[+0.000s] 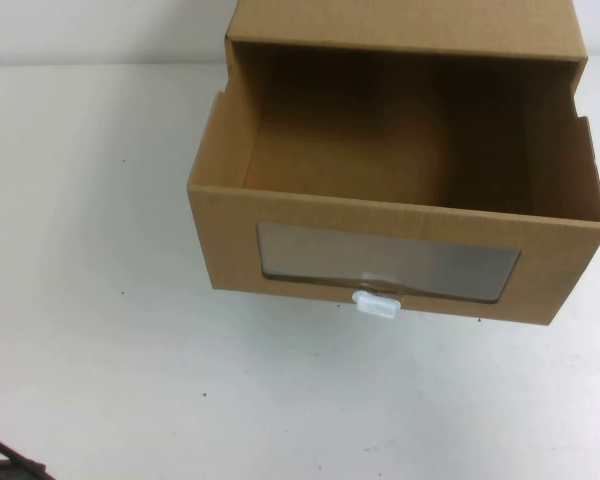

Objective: Open the shoe box
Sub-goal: 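Pull the top drawer of the cardboard box fully open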

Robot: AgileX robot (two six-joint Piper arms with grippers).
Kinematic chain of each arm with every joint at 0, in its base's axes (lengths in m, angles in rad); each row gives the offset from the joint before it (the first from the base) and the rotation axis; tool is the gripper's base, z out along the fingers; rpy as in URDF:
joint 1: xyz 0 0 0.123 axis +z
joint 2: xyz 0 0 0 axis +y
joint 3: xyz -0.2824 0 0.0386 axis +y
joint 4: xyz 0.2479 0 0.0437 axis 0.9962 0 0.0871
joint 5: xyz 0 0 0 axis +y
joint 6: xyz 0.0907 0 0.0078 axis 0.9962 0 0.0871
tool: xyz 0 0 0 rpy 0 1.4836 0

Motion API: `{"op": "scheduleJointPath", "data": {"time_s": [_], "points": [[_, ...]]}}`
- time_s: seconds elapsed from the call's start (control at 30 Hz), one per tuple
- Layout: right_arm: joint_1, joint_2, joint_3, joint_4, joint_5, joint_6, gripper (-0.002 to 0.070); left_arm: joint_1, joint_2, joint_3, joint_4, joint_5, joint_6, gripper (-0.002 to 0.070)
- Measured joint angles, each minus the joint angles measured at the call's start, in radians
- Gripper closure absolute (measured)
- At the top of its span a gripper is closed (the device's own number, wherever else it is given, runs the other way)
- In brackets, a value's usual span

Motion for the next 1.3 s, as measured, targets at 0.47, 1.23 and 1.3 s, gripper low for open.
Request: {"op": "scheduleJointPath", "data": {"time_s": [0.47, 1.23, 1.3], "points": [[-0.410, -0.347, 0.226, -0.002, 0.127, 0.000, 0.0694, 0.000, 0.000, 0.000, 0.000, 0.000, 0.000, 0.0680], [-0.412, -0.591, 0.388, -1.636, 0.282, 1.886, 0.0694, 0.000, 0.000, 0.000, 0.000, 0.002, 0.000, 0.0680], [-0.412, -0.591, 0.408, -1.643, 0.245, 1.898, 0.0694, 0.000, 0.000, 0.000, 0.000, 0.002, 0.000, 0.0680]]}}
